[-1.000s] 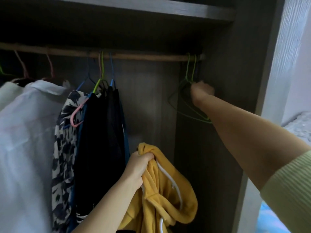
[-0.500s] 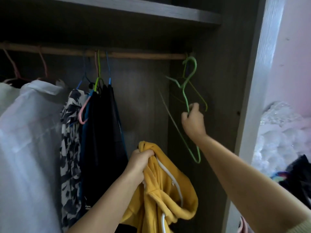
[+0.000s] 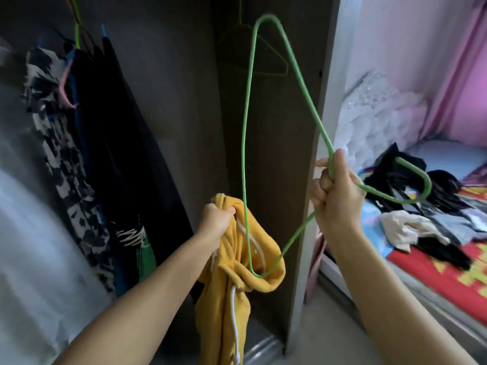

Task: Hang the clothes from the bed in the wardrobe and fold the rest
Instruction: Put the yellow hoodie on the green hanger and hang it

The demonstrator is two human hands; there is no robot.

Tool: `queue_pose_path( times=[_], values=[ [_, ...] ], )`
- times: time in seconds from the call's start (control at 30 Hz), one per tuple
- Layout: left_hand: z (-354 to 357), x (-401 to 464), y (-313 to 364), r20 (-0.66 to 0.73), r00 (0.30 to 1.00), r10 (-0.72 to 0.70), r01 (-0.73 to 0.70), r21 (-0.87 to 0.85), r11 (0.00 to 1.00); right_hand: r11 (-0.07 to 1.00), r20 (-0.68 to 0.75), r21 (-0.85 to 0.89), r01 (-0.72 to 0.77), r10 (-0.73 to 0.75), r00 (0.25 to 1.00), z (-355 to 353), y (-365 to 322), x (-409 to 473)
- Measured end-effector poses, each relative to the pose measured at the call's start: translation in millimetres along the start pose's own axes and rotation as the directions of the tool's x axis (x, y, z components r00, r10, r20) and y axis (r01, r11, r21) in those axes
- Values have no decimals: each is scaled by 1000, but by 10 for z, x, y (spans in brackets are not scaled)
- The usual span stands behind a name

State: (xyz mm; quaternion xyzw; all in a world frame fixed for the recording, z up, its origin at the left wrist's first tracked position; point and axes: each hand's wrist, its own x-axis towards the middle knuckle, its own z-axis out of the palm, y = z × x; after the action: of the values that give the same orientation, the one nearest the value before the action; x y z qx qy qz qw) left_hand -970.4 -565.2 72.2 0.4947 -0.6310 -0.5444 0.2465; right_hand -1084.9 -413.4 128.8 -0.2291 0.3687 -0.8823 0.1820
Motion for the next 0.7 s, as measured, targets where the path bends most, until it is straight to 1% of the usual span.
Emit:
queue_pose_path(
  times=[0.03, 0.1, 0.17, 0.2, 0.23, 0.27, 0.3, 0.33, 0.37, 0.43, 0.5, 0.53, 0.6, 0.63, 0.7],
  values=[
    [30, -48, -9, 10, 1000, -19, 19, -24, 1000, 998, -27, 58, 18, -17, 999, -4, -2, -123],
    [48, -140, 26, 65, 996, -65, 67, -32, 997, 992, -53, 106, 61, -55, 997, -12, 45, -308],
    [-7, -187, 94, 124, 987, -105, 112, -45, 993, 992, -40, 96, 78, -74, 996, -87, 144, -406],
    [-61, -189, 145, 150, 982, -116, 129, -80, 988, 996, -10, 67, 65, -64, 998, -162, 216, -435],
    [-127, -179, 203, 165, 979, -117, 139, -126, 982, 999, 30, 13, 39, -39, 999, -253, 290, -467],
    [-189, -134, 252, 174, 978, -119, 149, -171, 974, 997, 81, -81, 9, -3, 997, -361, 368, -497],
    [-245, -78, 291, 155, 980, -125, 156, -212, 965, 978, 139, -208, -19, 49, 989, -484, 424, -535],
    [-286, -9, 325, 129, 983, -129, 159, -256, 954, 937, 193, -347, -39, 112, 975, -602, 454, -565],
    [-319, 47, 345, 94, 987, -132, 154, -292, 944, 883, 231, -465, -58, 185, 955, -696, 432, -586],
    [-329, 188, 284, 30, 989, -146, 148, -329, 933, 758, 278, -648, -78, 330, 902, -790, 269, -593],
    [-289, 333, 95, -25, 977, -213, 192, -336, 922, 556, 269, -831, -6, 412, 871, -766, 60, -582],
    [-220, 388, -30, -29, 967, -252, 226, -349, 909, 453, 263, -890, 45, 430, 864, -767, -52, -576],
    [-127, 658, -373, -2, 956, -293, 270, -383, 883, 254, 253, -956, 145, 470, 846, -773, -201, -570],
    [-55, 578, -406, 16, 945, -326, 307, -384, 871, 174, 246, -968, 182, 499, 831, -810, -297, -583],
    [63, 340, -356, 54, 931, -362, 355, -380, 854, 81, 261, -961, 265, 587, 766, -938, -433, -609]
  ],
)
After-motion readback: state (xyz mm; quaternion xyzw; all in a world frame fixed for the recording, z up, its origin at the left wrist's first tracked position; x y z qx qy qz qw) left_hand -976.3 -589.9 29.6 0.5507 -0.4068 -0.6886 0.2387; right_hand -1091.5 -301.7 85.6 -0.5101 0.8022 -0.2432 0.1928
